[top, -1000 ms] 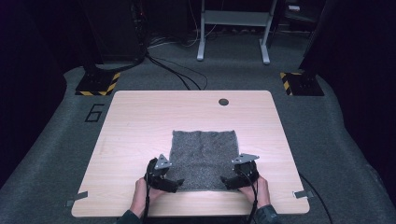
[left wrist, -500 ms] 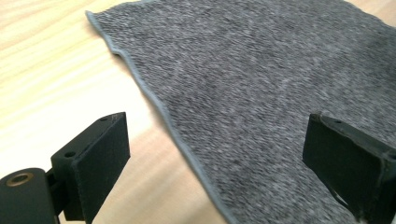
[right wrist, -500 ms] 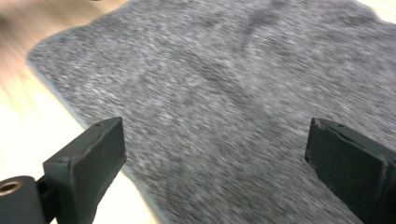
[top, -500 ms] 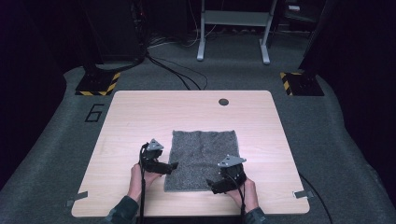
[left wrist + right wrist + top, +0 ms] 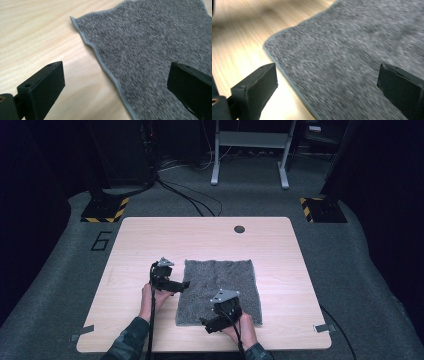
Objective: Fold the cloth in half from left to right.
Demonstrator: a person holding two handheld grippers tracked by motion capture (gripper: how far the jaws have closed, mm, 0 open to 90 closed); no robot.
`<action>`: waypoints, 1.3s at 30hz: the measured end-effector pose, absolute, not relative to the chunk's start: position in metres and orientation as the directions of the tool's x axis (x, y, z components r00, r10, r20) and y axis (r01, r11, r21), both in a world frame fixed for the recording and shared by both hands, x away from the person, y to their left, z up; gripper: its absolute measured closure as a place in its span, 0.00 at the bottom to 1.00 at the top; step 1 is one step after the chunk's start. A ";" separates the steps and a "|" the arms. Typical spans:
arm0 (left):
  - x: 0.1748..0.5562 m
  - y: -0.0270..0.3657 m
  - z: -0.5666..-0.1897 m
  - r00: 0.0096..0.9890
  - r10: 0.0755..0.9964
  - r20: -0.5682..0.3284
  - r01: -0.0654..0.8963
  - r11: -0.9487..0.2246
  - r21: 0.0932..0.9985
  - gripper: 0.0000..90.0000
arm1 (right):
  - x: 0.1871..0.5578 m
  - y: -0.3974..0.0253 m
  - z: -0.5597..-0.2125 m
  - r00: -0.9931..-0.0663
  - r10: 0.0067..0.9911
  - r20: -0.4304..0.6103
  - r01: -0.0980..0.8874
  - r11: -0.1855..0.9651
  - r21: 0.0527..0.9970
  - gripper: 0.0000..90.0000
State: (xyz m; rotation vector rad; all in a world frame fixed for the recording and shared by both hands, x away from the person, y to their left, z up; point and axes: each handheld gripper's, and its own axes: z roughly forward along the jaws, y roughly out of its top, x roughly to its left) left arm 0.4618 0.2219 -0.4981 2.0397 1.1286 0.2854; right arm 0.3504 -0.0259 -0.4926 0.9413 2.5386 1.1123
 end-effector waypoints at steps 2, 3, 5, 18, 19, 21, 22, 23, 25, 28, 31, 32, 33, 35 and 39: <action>0.466 0.221 -0.499 0.582 0.797 -0.165 0.627 -0.310 0.714 0.02 | 0.350 -0.022 -0.493 -0.781 0.622 0.057 0.465 0.519 0.717 0.03; 0.471 0.221 -0.499 0.577 0.798 -0.173 0.633 -0.303 0.712 0.03 | 0.349 -0.012 -0.492 -0.795 0.605 0.053 0.452 0.532 0.716 0.03; 0.474 0.221 -0.498 0.575 0.800 -0.170 0.630 -0.301 0.716 0.05 | 0.348 -0.004 -0.492 -0.805 0.591 0.053 0.444 0.540 0.715 0.04; 0.508 0.209 -0.507 0.574 0.801 -0.168 0.645 -0.316 0.695 0.17 | 0.345 0.040 -0.499 -0.846 0.532 0.040 0.397 0.577 0.713 0.27; 0.511 0.209 -0.507 0.574 0.801 -0.174 0.650 -0.316 0.691 0.17 | 0.345 0.043 -0.500 -0.845 0.534 0.038 0.396 0.576 0.715 0.32; 0.515 0.208 -0.509 0.562 0.810 -0.166 0.653 -0.312 0.691 0.20 | 0.345 0.049 -0.501 -0.854 0.519 0.038 0.395 0.599 0.697 0.39; 0.518 0.209 -0.510 0.552 0.818 -0.164 0.654 -0.302 0.693 0.23 | 0.344 0.055 -0.502 -0.862 0.506 0.029 0.379 0.606 0.700 0.44; 0.518 0.209 -0.510 0.552 0.818 -0.164 0.654 -0.302 0.693 0.24 | 0.344 0.055 -0.502 -0.862 0.506 0.029 0.379 0.606 0.700 0.44; 0.521 0.209 -0.510 0.543 0.827 -0.143 0.646 -0.303 0.700 0.26 | 0.342 0.061 -0.504 -0.862 0.507 0.019 0.373 0.608 0.701 0.50; 0.524 0.206 -0.513 0.521 0.846 -0.118 0.637 -0.293 0.714 0.31 | 0.341 0.067 -0.506 -0.853 0.522 0.010 0.382 0.610 0.694 0.56; 0.526 0.205 -0.514 0.514 0.853 -0.093 0.629 -0.301 0.716 0.36 | 0.340 0.070 -0.510 -0.847 0.531 0.001 0.380 0.605 0.699 0.60; 0.526 0.204 -0.515 0.503 0.860 -0.090 0.624 -0.289 0.726 0.37 | 0.339 0.071 -0.511 -0.842 0.540 0.006 0.387 0.595 0.704 0.61; 0.527 0.203 -0.515 0.495 0.865 -0.085 0.626 -0.287 0.725 0.42 | 0.339 0.072 -0.512 -0.851 0.526 -0.012 0.367 0.609 0.703 0.64; 0.528 0.202 -0.516 0.487 0.869 -0.085 0.621 -0.276 0.733 0.44 | 0.339 0.073 -0.513 -0.851 0.526 -0.016 0.367 0.615 0.698 0.65; 0.530 0.195 -0.518 0.477 0.877 -0.056 0.621 -0.291 0.728 0.49 | 0.336 0.078 -0.517 -0.833 0.552 -0.039 0.374 0.613 0.696 0.71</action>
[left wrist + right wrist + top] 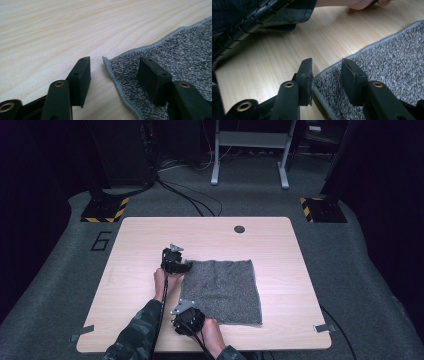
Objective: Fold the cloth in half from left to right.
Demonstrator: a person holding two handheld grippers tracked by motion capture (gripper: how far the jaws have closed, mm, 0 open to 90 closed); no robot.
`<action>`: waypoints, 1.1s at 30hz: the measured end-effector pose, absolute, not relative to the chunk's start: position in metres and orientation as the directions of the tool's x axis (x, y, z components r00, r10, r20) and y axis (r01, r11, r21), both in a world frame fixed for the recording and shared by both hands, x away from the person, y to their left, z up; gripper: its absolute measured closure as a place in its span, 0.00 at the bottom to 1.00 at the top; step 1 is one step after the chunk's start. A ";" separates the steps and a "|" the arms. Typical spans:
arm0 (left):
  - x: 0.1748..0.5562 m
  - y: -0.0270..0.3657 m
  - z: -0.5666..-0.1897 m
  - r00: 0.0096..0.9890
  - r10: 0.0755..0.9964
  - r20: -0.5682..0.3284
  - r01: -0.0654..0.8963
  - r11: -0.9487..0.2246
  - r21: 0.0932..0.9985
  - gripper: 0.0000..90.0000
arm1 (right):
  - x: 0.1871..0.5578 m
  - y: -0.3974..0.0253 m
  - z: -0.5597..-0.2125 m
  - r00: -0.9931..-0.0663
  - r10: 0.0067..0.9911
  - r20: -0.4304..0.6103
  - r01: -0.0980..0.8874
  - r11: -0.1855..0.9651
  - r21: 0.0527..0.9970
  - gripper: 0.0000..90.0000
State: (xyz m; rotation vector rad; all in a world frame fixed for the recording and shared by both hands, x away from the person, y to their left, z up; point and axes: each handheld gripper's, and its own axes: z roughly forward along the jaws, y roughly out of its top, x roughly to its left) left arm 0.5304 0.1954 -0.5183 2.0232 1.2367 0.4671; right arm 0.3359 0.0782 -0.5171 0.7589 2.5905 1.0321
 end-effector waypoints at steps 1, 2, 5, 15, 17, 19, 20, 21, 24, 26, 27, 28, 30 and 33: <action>0.530 0.194 -0.519 0.472 0.880 -0.055 0.623 -0.289 0.726 0.51 | 0.335 0.079 -0.518 -0.828 0.559 -0.042 0.375 0.607 0.701 0.72; 0.530 0.192 -0.519 0.463 0.885 -0.059 0.622 -0.276 0.733 0.54 | 0.332 0.080 -0.519 -0.821 0.569 -0.049 0.375 0.601 0.706 0.74; 0.530 0.189 -0.519 0.461 0.886 -0.048 0.617 -0.282 0.735 0.58 | 0.331 0.080 -0.520 -0.819 0.571 -0.054 0.368 0.595 0.715 0.77; 0.528 0.189 -0.521 0.469 0.883 -0.010 0.594 -0.307 0.744 0.86 | 0.320 0.081 -0.526 -0.776 0.627 -0.073 0.373 0.549 0.748 0.96; 0.527 0.187 -0.521 0.470 0.883 -0.008 0.593 -0.309 0.744 0.88 | 0.319 0.081 -0.526 -0.773 0.630 -0.079 0.371 0.548 0.750 0.97; 0.526 0.186 -0.521 0.476 0.879 -0.006 0.585 -0.312 0.749 0.92 | 0.318 0.080 -0.526 -0.765 0.640 -0.068 0.381 0.535 0.754 0.97; 0.526 0.186 -0.521 0.475 0.880 -0.004 0.585 -0.313 0.749 0.94 | 0.320 0.078 -0.526 -0.779 0.623 -0.075 0.364 0.546 0.755 0.98; 0.525 0.185 -0.522 0.470 0.883 -0.013 0.585 -0.300 0.753 0.95 | 0.319 0.078 -0.527 -0.773 0.631 -0.068 0.373 0.538 0.756 0.98; 0.525 0.186 -0.523 0.469 0.883 -0.025 0.584 -0.288 0.759 0.96 | 0.318 0.077 -0.527 -0.770 0.634 -0.064 0.377 0.534 0.757 0.98; 0.523 0.188 -0.523 0.454 0.890 -0.037 0.591 -0.271 0.760 0.97 | 0.315 0.074 -0.525 -0.775 0.628 -0.072 0.354 0.525 0.774 0.99; 0.523 0.188 -0.523 0.426 0.903 -0.061 0.603 -0.233 0.763 0.97 | 0.312 0.072 -0.523 -0.769 0.636 -0.068 0.356 0.513 0.781 0.99; 0.523 0.188 -0.523 0.426 0.903 -0.061 0.603 -0.233 0.763 0.97 | 0.312 0.072 -0.523 -0.769 0.636 -0.068 0.356 0.513 0.781 0.99; 0.522 0.189 -0.521 0.416 0.907 -0.067 0.600 -0.218 0.770 0.97 | 0.308 0.068 -0.520 -0.760 0.647 -0.064 0.352 0.493 0.795 0.99; 0.520 0.189 -0.515 0.407 0.911 -0.072 0.596 -0.204 0.777 0.97 | 0.306 0.064 -0.516 -0.748 0.661 -0.062 0.347 0.469 0.812 0.99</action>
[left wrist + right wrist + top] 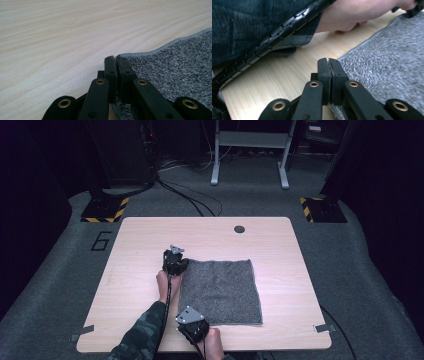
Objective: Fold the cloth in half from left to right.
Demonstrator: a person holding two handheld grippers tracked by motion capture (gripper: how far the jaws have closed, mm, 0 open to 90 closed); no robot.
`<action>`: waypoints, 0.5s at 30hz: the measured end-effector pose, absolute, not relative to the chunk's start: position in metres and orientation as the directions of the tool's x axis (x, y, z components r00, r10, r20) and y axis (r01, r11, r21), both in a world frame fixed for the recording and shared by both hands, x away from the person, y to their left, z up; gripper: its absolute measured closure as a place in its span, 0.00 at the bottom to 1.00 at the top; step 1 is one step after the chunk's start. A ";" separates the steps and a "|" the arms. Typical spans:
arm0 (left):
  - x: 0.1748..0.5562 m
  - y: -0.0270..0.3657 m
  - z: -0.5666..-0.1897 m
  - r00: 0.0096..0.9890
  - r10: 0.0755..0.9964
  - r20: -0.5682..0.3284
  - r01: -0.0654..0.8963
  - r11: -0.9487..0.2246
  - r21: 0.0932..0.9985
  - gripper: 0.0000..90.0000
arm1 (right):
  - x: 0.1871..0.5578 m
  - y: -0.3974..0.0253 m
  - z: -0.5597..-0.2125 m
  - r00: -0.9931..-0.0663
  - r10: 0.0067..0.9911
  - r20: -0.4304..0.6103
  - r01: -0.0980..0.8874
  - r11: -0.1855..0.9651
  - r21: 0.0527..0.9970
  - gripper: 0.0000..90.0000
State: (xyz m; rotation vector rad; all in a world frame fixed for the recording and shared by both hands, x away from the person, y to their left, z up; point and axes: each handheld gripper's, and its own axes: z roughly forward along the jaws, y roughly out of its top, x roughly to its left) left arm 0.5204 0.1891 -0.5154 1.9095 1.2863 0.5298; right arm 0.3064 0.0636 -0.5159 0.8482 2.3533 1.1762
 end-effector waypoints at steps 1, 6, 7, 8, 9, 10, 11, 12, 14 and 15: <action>0.520 0.189 -0.514 0.406 0.911 -0.074 0.594 -0.201 0.779 0.97 | 0.305 0.061 -0.512 -0.742 0.668 -0.054 0.348 0.453 0.821 0.99; 0.518 0.189 -0.501 0.402 0.914 -0.064 0.580 -0.199 0.790 0.97 | 0.303 0.059 -0.506 -0.735 0.676 -0.052 0.334 0.427 0.840 0.99; 0.518 0.188 -0.500 0.403 0.913 -0.063 0.579 -0.201 0.790 0.97 | 0.302 0.059 -0.505 -0.741 0.670 -0.054 0.327 0.430 0.842 0.99; 0.518 0.188 -0.498 0.405 0.912 -0.062 0.577 -0.202 0.791 0.97 | 0.300 0.059 -0.502 -0.741 0.669 -0.054 0.324 0.428 0.844 0.99; 0.518 0.188 -0.497 0.404 0.913 -0.061 0.575 -0.201 0.793 0.97 | 0.300 0.059 -0.502 -0.741 0.669 -0.054 0.324 0.428 0.844 0.99; 0.518 0.187 -0.495 0.408 0.911 -0.056 0.574 -0.208 0.792 0.97 | 0.300 0.059 -0.501 -0.737 0.674 -0.055 0.317 0.416 0.852 0.99; 0.518 0.187 -0.493 0.408 0.911 -0.055 0.574 -0.210 0.791 0.97 | 0.300 0.059 -0.499 -0.742 0.668 -0.057 0.313 0.420 0.852 0.99; 0.518 0.187 -0.491 0.407 0.912 -0.055 0.574 -0.209 0.791 0.97 | 0.299 0.059 -0.498 -0.739 0.671 -0.058 0.308 0.413 0.857 0.99; 0.518 0.187 -0.487 0.413 0.909 -0.048 0.570 -0.217 0.792 0.97 | 0.298 0.058 -0.492 -0.737 0.674 -0.049 0.308 0.399 0.864 0.99; 0.519 0.187 -0.484 0.410 0.910 -0.051 0.568 -0.212 0.795 0.97 | 0.298 0.058 -0.492 -0.737 0.674 -0.049 0.308 0.399 0.864 0.99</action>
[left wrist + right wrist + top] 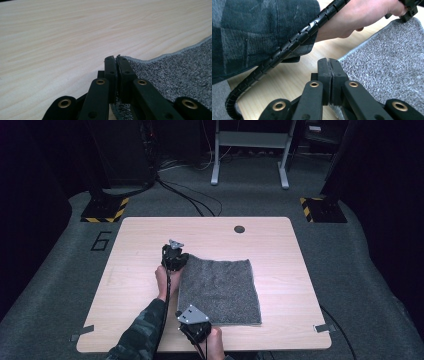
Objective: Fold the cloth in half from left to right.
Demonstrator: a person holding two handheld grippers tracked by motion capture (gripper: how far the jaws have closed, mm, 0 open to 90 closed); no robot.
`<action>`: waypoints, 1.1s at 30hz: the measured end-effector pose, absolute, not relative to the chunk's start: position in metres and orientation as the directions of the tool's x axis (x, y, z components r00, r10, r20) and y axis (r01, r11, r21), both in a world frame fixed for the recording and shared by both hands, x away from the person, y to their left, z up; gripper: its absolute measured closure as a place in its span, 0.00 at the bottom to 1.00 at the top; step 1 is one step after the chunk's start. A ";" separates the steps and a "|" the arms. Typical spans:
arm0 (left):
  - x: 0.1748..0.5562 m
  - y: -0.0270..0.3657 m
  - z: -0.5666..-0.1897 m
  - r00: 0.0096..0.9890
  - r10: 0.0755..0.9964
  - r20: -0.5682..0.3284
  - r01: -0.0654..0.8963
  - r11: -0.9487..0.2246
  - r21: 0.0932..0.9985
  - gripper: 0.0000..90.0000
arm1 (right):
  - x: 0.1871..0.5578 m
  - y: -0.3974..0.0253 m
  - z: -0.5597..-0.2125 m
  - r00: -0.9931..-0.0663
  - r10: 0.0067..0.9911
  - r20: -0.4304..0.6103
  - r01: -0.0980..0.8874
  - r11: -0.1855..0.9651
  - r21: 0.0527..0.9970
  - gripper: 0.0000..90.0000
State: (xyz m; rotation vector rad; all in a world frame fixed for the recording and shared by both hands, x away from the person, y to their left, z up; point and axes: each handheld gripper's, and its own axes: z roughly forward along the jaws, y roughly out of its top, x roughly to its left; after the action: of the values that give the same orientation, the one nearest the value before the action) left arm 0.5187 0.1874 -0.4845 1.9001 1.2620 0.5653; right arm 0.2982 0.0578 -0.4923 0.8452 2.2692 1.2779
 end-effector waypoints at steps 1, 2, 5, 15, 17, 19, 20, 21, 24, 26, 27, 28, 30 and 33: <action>0.519 0.188 -0.481 0.412 0.910 -0.049 0.564 -0.212 0.798 0.97 | 0.299 0.057 -0.491 -0.740 0.670 -0.058 0.294 0.400 0.868 0.99; 0.519 0.188 -0.480 0.412 0.910 -0.046 0.560 -0.213 0.800 0.97 | 0.298 0.057 -0.488 -0.734 0.677 -0.049 0.297 0.385 0.874 0.99; 0.518 0.189 -0.475 0.413 0.910 -0.036 0.560 -0.222 0.798 0.97 | 0.298 0.056 -0.486 -0.731 0.681 -0.044 0.296 0.373 0.879 0.99; 0.518 0.194 -0.459 0.409 0.912 0.001 0.550 -0.247 0.798 0.97 | 0.298 0.058 -0.475 -0.729 0.684 -0.035 0.271 0.334 0.903 0.99; 0.518 0.194 -0.457 0.404 0.915 -0.004 0.551 -0.239 0.799 0.97 | 0.298 0.059 -0.472 -0.728 0.685 -0.036 0.265 0.329 0.907 0.99; 0.519 0.197 -0.453 0.407 0.913 0.005 0.543 -0.247 0.803 0.97 | 0.298 0.060 -0.470 -0.724 0.689 -0.031 0.267 0.322 0.908 0.99; 0.519 0.198 -0.450 0.403 0.915 0.008 0.541 -0.246 0.804 0.97 | 0.298 0.061 -0.468 -0.727 0.685 -0.032 0.258 0.317 0.913 0.99; 0.520 0.201 -0.447 0.407 0.913 0.013 0.539 -0.252 0.804 0.97 | 0.298 0.062 -0.465 -0.726 0.687 -0.025 0.259 0.308 0.916 0.99; 0.520 0.203 -0.439 0.412 0.910 0.038 0.528 -0.272 0.804 0.97 | 0.300 0.065 -0.455 -0.733 0.680 -0.031 0.234 0.294 0.927 0.99; 0.521 0.202 -0.430 0.415 0.909 0.042 0.527 -0.278 0.803 0.97 | 0.300 0.064 -0.451 -0.731 0.682 -0.037 0.220 0.286 0.933 0.99; 0.521 0.202 -0.430 0.415 0.909 0.042 0.527 -0.278 0.803 0.97 | 0.300 0.064 -0.451 -0.731 0.682 -0.037 0.220 0.286 0.933 0.99; 0.521 0.200 -0.428 0.418 0.907 0.051 0.522 -0.285 0.804 0.97 | 0.300 0.064 -0.449 -0.725 0.688 -0.026 0.227 0.275 0.934 0.99; 0.522 0.197 -0.426 0.427 0.902 0.056 0.522 -0.297 0.799 0.97 | 0.299 0.059 -0.448 -0.721 0.692 -0.021 0.229 0.267 0.936 0.99; 0.523 0.189 -0.423 0.438 0.897 0.055 0.519 -0.303 0.799 0.97 | 0.298 0.053 -0.449 -0.712 0.702 -0.015 0.236 0.259 0.937 0.99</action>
State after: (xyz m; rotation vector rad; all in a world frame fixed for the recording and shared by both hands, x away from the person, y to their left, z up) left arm 0.5231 0.1888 -0.4234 1.9655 1.1901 0.6625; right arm 0.2982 0.0531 -0.4486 0.8500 2.1048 1.4517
